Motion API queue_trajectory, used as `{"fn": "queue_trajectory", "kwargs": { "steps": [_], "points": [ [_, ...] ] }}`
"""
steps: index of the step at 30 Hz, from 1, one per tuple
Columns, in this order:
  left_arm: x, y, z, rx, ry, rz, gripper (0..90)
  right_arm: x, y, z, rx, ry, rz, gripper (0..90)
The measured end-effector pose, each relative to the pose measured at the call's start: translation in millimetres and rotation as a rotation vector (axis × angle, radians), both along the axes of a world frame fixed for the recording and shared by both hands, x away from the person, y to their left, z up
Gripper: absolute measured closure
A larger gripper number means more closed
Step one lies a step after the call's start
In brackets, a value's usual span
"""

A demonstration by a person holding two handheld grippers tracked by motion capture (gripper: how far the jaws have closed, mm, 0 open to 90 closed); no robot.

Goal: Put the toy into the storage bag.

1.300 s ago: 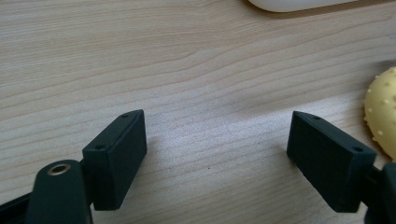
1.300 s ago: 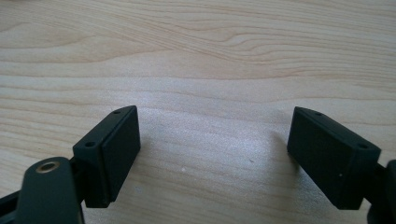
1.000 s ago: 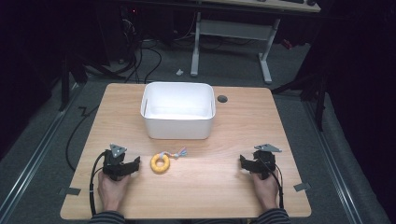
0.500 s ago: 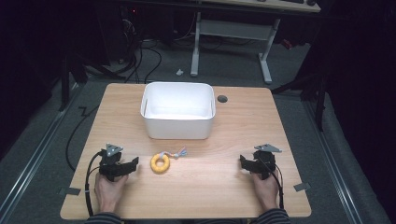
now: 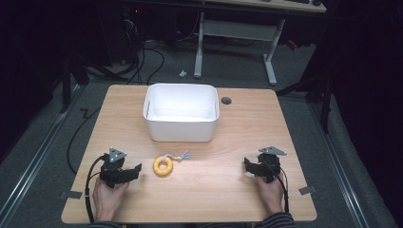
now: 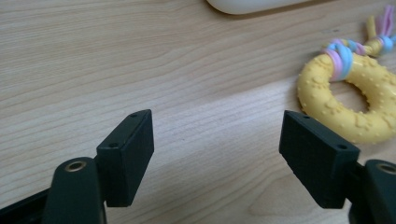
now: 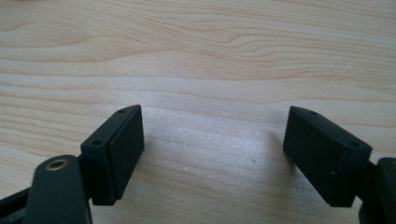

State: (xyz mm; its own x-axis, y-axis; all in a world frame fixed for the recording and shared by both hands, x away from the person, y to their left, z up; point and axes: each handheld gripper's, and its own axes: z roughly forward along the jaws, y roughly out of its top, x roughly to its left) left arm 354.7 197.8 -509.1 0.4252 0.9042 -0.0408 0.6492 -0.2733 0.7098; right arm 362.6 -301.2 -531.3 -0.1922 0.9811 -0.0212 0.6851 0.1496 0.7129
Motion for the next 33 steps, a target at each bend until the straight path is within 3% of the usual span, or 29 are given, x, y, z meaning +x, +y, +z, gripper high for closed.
{"fn": "queue_trajectory", "kwargs": {
  "steps": [3,9,13,17,33],
  "points": [
    [-3.6,-6.6,3.0,0.034,0.008,-0.035,28.7,0.0,0.0,0.0,0.000,0.000,0.000,20.5],
    [-6.3,-11.5,10.9,0.031,0.013,-0.072,29.8,-0.1,-0.2,-0.1,-0.002,-0.002,0.003,20.7],
    [-5.4,-14.8,17.7,0.010,0.040,-0.118,29.4,-0.2,-0.1,-0.1,-0.001,-0.001,0.003,20.8],
    [-6.8,-24.2,23.8,0.044,0.048,-0.150,30.1,-0.2,-0.1,0.0,0.000,-0.002,0.005,21.5],
    [7.1,-53.1,31.1,0.091,0.122,-0.197,39.9,-0.3,0.2,0.1,0.000,-0.003,0.009,22.3]
  ]
}}
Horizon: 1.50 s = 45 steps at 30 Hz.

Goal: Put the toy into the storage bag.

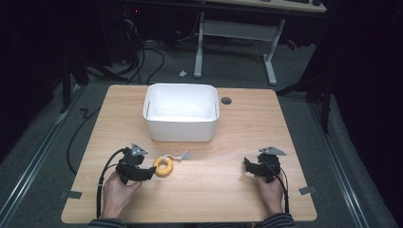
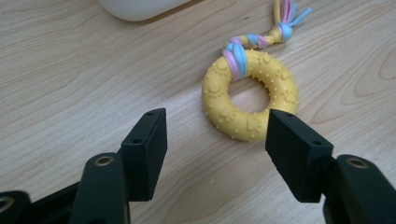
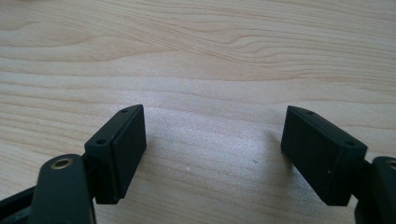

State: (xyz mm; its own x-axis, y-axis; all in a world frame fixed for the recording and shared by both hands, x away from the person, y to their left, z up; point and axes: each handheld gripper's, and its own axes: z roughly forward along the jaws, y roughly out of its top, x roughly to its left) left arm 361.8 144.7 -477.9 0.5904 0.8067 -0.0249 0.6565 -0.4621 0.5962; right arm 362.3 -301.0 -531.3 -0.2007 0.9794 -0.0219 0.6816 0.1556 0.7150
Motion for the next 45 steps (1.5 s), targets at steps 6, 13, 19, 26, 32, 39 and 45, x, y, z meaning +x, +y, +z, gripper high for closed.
{"fn": "queue_trajectory", "kwargs": {
  "steps": [6,13,19,26,32,39,45],
  "points": [
    [7.7,-7.2,-0.8,0.011,0.032,0.009,41.7,0.0,0.0,-0.1,0.000,-0.001,0.000,22.3],
    [16.0,-16.7,2.2,0.019,0.039,0.008,43.2,-0.1,0.1,0.0,0.001,0.000,-0.001,22.3],
    [25.4,-26.6,-0.7,0.057,0.053,0.010,45.0,-0.1,0.2,-0.1,0.001,0.000,-0.001,22.3],
    [32.5,-35.5,-7.7,0.102,0.065,0.012,48.2,-0.2,0.2,0.0,0.001,0.000,0.000,22.3],
    [35.8,-38.6,-13.3,0.124,0.083,0.010,48.9,-0.2,0.2,-0.1,0.001,-0.001,0.000,22.3],
    [37.9,-43.0,-19.5,0.151,0.107,0.010,50.5,-0.3,0.4,-0.1,-0.001,-0.004,0.012,22.5],
    [39.1,-43.7,-22.7,0.151,0.117,0.012,53.9,-0.5,0.7,0.0,-0.001,-0.002,0.015,22.5]
  ]
}}
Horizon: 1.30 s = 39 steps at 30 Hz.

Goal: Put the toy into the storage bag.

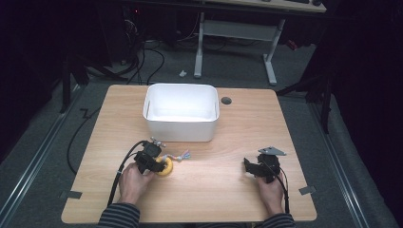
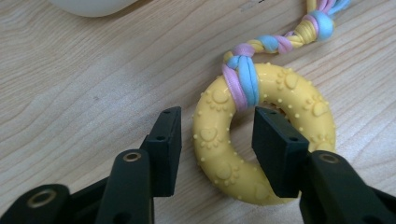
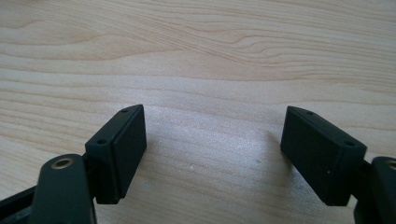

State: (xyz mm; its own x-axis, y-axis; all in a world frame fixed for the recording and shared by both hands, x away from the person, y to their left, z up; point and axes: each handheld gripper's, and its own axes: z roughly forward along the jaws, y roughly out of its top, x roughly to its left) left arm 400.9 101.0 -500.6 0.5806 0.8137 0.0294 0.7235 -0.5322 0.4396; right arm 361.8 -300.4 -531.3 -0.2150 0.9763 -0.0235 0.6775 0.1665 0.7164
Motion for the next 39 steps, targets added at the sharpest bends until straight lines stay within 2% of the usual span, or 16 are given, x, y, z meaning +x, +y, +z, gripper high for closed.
{"fn": "queue_trajectory", "kwargs": {
  "steps": [6,14,18,27,30,32,36,39],
  "points": [
    [1.4,0.1,-2.1,-0.025,0.005,0.003,56.4,-0.5,0.8,0.0,0.002,0.000,0.007,23.0],
    [1.1,1.5,-1.2,-0.007,0.000,-0.018,63.2,-0.3,1.3,0.0,0.003,0.000,0.011,23.2],
    [-0.3,0.7,-1.6,-0.004,-0.015,-0.024,63.7,-0.4,1.5,0.1,0.005,0.001,0.012,23.3],
    [0.9,0.2,-0.9,0.002,-0.018,-0.050,64.7,0.0,1.5,0.0,0.004,0.001,0.014,23.3],
    [0.6,0.3,1.0,0.011,-0.037,-0.063,65.5,0.7,1.9,0.2,0.003,0.003,0.014,23.3],
    [1.2,0.7,2.3,0.003,-0.046,-0.067,66.1,0.5,1.9,0.3,0.004,0.005,0.014,23.3],
    [1.7,0.4,2.5,-0.002,-0.033,-0.057,66.3,0.5,1.9,0.1,0.004,0.002,0.015,23.3],
    [-3.6,0.3,7.8,-0.014,-0.051,-0.057,66.3,0.3,1.8,0.1,0.003,0.000,0.017,23.3]
  ]
}}
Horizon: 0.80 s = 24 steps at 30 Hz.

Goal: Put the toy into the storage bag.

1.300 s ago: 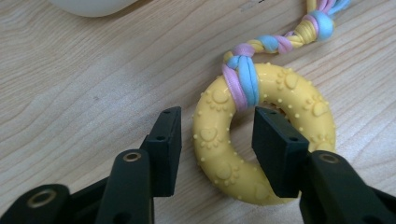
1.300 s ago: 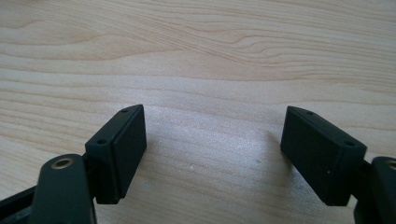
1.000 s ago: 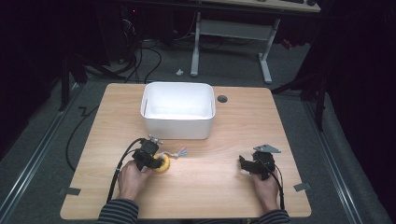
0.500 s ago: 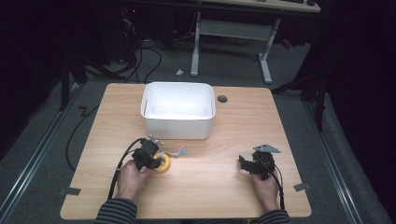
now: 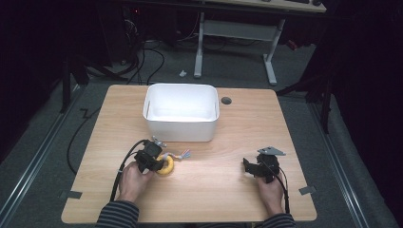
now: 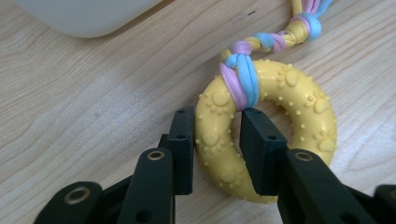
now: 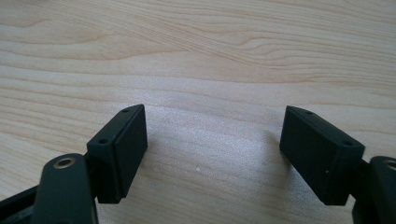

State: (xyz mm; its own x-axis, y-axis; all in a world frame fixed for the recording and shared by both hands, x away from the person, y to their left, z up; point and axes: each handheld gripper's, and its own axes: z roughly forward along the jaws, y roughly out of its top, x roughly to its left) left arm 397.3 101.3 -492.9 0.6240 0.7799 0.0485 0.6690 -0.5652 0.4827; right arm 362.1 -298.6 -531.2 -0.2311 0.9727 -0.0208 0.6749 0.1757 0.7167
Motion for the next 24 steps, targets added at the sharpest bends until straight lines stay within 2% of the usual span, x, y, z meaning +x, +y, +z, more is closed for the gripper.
{"fn": "queue_trajectory", "kwargs": {
  "steps": [2,6,10,16,24],
  "points": [
    [-3.2,1.3,3.7,-0.015,-0.006,-0.006,66.4,0.1,0.0,0.0,0.001,0.001,0.001,23.3],
    [-4.5,1.3,6.3,-0.033,0.009,-0.014,66.4,-0.1,0.2,-0.1,-0.001,0.000,0.003,23.2],
    [-5.9,1.1,8.7,-0.029,0.020,-0.018,66.5,-0.3,0.2,0.0,0.000,0.001,0.003,23.3],
    [-14.6,6.3,18.9,-0.062,0.010,-0.020,66.5,-0.4,0.3,0.0,0.000,0.001,0.004,23.3],
    [-23.9,14.8,30.3,-0.068,-0.007,-0.009,66.5,-0.4,0.3,-0.1,0.000,0.001,0.004,23.2]
  ]
}}
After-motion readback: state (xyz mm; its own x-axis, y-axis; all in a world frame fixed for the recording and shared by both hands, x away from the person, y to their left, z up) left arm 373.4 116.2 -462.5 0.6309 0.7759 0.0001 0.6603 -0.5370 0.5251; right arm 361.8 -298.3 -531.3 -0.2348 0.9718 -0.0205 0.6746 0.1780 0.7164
